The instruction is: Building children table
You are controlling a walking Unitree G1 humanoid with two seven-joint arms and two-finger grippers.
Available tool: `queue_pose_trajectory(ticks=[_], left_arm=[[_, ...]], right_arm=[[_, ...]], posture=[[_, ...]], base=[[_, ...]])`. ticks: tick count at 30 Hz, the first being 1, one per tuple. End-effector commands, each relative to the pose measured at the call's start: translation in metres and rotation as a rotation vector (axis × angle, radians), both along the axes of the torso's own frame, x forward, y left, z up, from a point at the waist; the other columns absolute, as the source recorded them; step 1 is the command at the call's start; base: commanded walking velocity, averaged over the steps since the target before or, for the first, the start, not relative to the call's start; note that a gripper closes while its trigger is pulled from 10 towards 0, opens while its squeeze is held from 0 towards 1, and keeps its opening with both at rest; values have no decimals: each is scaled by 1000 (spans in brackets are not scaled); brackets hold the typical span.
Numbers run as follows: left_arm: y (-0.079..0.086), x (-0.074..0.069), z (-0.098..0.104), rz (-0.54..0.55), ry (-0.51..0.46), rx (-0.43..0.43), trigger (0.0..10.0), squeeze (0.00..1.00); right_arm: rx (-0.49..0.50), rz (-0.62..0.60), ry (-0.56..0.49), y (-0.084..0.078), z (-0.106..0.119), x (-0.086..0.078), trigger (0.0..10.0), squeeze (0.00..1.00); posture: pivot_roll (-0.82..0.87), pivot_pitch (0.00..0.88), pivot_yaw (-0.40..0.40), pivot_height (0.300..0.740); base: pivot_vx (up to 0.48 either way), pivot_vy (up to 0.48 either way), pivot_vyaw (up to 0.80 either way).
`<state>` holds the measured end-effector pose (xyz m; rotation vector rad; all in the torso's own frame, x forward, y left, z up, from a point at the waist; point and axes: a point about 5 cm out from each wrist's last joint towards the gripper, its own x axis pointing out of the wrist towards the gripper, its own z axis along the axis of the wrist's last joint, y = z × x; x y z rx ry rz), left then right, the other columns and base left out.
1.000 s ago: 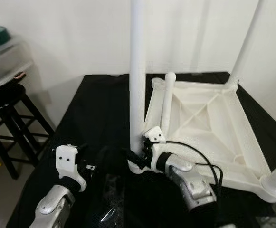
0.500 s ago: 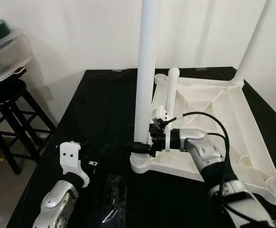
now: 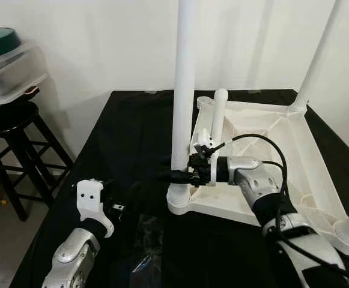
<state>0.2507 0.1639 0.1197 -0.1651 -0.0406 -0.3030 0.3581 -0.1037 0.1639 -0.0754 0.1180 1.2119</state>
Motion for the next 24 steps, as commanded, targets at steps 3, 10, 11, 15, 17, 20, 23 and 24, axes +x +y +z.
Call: queue_pose_trajectory(ticks=[3, 10, 11, 15, 17, 20, 23, 24], left_arm=[[4, -1, -2, 3, 19, 14, 10000, 0], [6, 0, -1, 11, 13, 18, 10000, 0], [6, 0, -1, 11, 13, 18, 10000, 0], [7, 0, -1, 29, 8, 17, 10000, 0], [8, 0, -1, 35, 6, 14, 10000, 0], [7, 1, -2, 25, 14, 8, 10000, 0], [7, 2, -3, 12, 23, -7, 10000, 0], [7, 2, -3, 9, 25, -10, 10000, 0]], right_arm=[[-40, -225, 28, -10, -15, 4, 0, 0], [-142, -627, 73, 17, -69, -41, 0, 0], [-142, -627, 73, 17, -69, -41, 0, 0], [-145, -611, 59, 20, -68, -44, 0, 0], [-144, -628, 66, 19, -67, -44, 0, 0], [-116, -630, 127, 19, -65, -43, 10000, 106], [-53, -523, 140, 22, -52, -40, 10000, 1000], [-29, -473, 124, 23, -45, -37, 10000, 1000]], posture=[[17, 49, 8, 740], [12, 52, -6, 740], [12, 52, -6, 740], [5, 52, -2, 740], [5, 52, -2, 740], [8, 35, 5, 740], [9, 22, 10, 740], [6, 17, 14, 740]], base=[[0, 0, 0], [0, 0, 0], [0, 0, 0], [0, 0, 0], [0, 0, 0], [0, 0, 0], [0, 0, 0], [0, 0, 0]])
